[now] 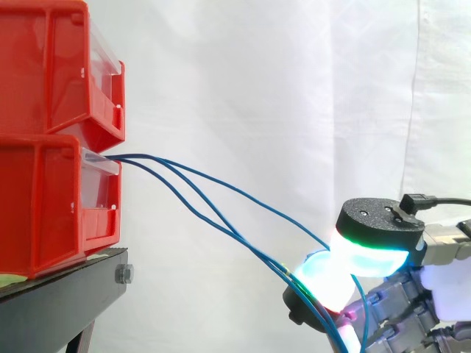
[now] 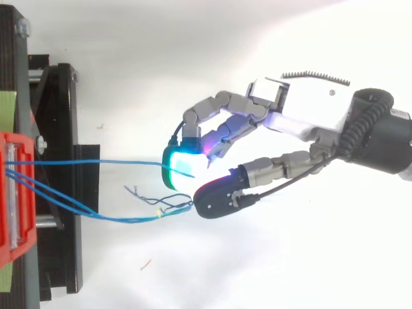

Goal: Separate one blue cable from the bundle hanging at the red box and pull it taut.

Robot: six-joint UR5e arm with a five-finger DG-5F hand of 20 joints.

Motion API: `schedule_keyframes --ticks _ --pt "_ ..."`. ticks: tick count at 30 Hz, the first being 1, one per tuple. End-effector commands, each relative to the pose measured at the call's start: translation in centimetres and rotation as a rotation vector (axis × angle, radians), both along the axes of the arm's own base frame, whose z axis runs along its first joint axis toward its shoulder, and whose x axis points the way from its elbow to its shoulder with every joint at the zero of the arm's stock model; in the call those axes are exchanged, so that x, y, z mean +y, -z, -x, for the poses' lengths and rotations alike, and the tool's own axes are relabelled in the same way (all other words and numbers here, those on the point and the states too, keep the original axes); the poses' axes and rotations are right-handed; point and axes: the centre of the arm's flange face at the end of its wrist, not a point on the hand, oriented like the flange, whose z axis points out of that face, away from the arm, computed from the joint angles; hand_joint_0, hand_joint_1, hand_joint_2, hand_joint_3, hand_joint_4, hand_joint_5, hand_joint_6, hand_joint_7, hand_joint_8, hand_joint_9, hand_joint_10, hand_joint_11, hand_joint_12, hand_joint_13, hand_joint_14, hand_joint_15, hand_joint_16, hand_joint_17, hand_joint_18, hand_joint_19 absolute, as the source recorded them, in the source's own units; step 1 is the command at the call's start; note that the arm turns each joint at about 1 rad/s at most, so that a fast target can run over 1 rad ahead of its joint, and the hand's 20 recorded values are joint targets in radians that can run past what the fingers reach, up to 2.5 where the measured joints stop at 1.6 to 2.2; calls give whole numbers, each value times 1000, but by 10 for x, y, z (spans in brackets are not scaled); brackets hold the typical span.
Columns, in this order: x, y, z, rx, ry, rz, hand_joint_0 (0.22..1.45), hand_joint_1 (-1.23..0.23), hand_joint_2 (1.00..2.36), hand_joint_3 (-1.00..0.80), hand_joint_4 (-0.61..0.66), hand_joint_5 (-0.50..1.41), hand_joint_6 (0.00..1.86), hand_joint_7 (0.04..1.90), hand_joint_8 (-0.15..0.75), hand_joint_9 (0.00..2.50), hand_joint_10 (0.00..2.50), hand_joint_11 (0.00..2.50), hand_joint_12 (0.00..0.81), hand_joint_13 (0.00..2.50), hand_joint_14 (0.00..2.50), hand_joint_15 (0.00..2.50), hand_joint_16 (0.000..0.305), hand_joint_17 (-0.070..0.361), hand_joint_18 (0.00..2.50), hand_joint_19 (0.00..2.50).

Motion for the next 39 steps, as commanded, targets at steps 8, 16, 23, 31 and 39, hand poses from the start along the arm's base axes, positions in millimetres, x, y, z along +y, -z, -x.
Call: schedule_keyframes --ticks 8,16,23,31,39 --pt "16 1 -3 -46 -9 6 595 -726 1027 -25 -124 -166 913 1154 243 800 24 836 344 796 23 630 41 91 700 536" --pt "13 0 -4 -53 -10 46 594 -726 1028 -25 -125 -166 914 1152 243 801 23 824 345 795 22 630 41 91 694 535" --pt "10 0 -4 -52 -2 68 595 -726 1027 -25 -122 -166 914 1155 241 798 24 823 343 794 22 634 41 91 695 536" --pt "12 0 -4 -49 -6 68 592 -723 1026 -29 -110 -166 915 1137 240 807 24 831 345 795 22 630 41 92 699 544" --pt "12 0 -4 -49 -6 68 579 -705 1022 -46 -64 -159 912 1117 253 826 20 819 363 806 21 631 45 100 714 545"
